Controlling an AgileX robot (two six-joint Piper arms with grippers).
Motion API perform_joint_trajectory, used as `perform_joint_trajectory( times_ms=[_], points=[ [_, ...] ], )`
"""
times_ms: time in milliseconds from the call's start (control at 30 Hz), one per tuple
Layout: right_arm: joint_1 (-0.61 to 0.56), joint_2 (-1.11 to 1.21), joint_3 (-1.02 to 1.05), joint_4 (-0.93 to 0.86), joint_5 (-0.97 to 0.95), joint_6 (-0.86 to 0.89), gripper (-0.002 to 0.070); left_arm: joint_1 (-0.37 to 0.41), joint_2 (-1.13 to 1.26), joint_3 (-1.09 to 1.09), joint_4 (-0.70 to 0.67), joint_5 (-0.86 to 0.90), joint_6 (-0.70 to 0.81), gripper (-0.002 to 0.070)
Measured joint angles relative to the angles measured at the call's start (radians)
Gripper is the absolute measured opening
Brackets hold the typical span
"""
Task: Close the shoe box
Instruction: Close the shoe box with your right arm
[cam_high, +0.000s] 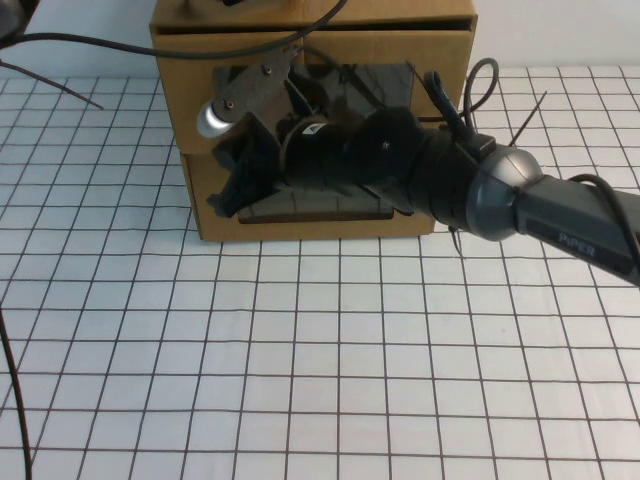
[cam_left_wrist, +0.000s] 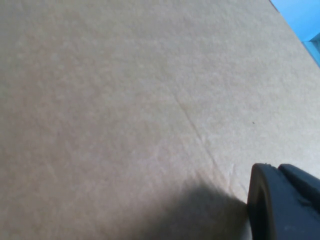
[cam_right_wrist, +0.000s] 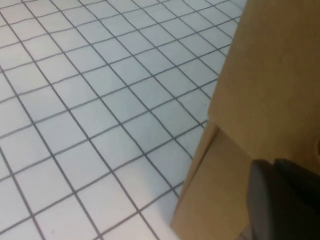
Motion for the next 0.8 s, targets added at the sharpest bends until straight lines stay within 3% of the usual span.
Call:
perform_joint_trajectory(
  times_ms=[467, 800],
  points=[
    [-0.033, 0.001, -0.021, -0.004, 0.011, 0.000, -0.0013, 0.000, 0.000, 0.000, 0.000, 0.008, 0.000, -0.0006],
    [-0.046, -0.048, -0.027, -0.057, 0.296, -0.002, -0.0013, 0.000, -0.101, 0.006, 0.059, 0.107, 0.000, -0.0005]
  ],
)
